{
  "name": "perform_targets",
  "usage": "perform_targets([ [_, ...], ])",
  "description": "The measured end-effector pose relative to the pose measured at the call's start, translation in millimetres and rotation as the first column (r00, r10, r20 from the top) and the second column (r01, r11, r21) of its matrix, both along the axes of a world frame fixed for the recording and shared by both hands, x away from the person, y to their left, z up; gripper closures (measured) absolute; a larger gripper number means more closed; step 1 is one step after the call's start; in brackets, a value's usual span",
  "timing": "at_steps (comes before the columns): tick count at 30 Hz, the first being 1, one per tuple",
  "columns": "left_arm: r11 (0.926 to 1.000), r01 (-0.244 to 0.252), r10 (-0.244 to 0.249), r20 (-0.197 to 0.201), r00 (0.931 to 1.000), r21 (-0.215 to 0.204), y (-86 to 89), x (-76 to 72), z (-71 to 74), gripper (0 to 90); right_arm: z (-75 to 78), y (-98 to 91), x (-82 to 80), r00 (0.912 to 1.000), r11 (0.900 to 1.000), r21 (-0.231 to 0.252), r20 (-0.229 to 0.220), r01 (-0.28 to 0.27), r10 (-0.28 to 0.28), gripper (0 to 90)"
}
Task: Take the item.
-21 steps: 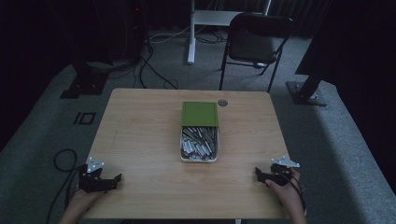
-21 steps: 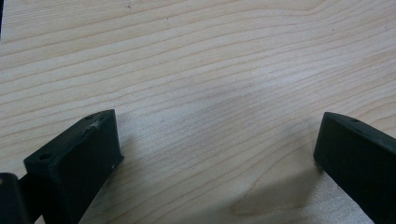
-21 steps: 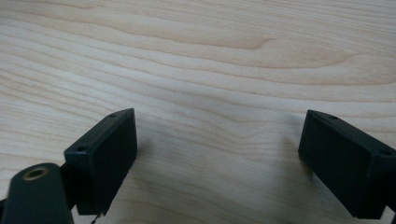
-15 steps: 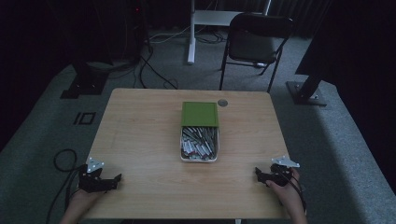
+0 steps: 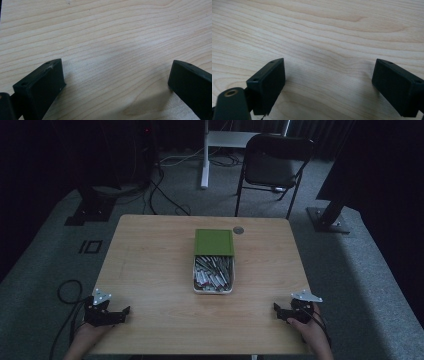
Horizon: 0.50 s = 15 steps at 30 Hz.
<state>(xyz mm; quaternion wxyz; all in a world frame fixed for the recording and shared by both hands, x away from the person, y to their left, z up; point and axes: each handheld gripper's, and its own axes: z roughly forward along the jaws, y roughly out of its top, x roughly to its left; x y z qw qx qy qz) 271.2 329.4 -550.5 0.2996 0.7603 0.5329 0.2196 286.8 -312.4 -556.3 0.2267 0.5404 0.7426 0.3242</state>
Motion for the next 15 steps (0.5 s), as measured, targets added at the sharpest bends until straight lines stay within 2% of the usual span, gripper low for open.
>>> perform_targets([
  [3,1.0000,0.000,0.000,0.000,1.0000,0.000,0.0,0.0,0.0,1.3,0.0,1.2,-1.2,0.9989,0.9989,-0.002,0.002,-0.047,0.047,11.5],
  [6,1.0000,0.000,0.000,0.000,1.0000,0.000,0.0,0.0,0.0,1.3,0.0,1.9,-2.0,0.9979,0.9979,-0.003,0.003,-0.065,0.065,11.5],
  [15,1.0000,0.000,0.000,0.000,1.0000,0.000,0.0,0.1,0.0,1.3,3.1,5.6,-0.9,0.9983,0.9983,0.000,0.001,-0.058,0.058,11.6],
])
